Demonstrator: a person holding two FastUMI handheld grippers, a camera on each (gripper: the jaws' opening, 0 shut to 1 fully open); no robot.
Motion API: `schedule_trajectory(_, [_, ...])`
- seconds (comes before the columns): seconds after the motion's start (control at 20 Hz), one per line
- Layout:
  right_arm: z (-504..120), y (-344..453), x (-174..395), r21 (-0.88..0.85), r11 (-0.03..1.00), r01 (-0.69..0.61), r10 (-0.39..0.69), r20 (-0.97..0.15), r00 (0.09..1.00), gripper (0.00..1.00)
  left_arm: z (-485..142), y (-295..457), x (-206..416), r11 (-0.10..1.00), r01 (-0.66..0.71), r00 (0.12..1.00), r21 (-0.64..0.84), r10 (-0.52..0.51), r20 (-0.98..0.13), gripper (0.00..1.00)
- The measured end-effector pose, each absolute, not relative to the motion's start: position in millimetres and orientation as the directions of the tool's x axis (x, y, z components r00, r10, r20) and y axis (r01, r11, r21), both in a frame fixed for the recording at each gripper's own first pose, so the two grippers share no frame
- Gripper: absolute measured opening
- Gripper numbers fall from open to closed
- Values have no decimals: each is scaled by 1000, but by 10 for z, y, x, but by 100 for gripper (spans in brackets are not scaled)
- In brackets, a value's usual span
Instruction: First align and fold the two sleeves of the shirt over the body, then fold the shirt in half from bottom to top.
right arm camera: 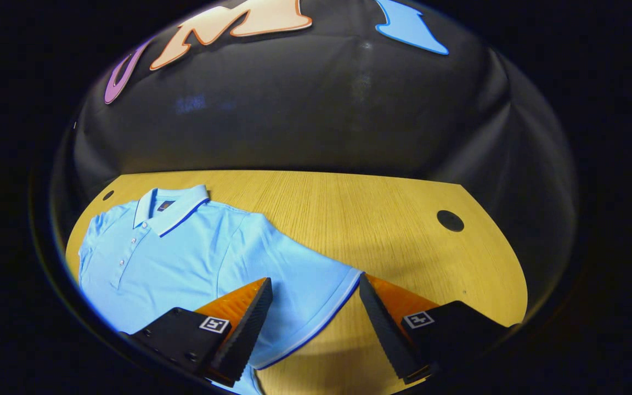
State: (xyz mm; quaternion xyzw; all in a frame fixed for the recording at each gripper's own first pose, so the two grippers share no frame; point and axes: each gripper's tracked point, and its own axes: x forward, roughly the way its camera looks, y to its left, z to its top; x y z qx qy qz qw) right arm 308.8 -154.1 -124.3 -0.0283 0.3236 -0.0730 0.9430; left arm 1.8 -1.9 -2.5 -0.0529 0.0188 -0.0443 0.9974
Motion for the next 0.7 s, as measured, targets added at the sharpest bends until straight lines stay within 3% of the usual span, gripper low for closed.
schedule_trajectory(0.2, [-1272, -1487, 3089, -32, 991, 134, -124, -628, 768, 93, -21, -17, 13, 990, 87, 995, -106, -91, -33, 95])
schedule_trajectory(0.3, [-1240, -1568, 3096, -29, 988, 151, -135, -626, 768, 80, -22, -18, 12, 990, 88, 995, -107, -92, -31, 96])
schedule_trajectory(0.55, [-1259, -1492, 3120, 9, 986, 167, -124, -630, 767, 14, -27, -18, 15, 990, 90, 995, -108, -93, -31, 95])
schedule_trajectory(0.7, [-1192, -1483, 3117, -25, 988, 150, -134, -611, 780, 10, -25, -15, 19, 990, 90, 995, -108, -94, -30, 95])
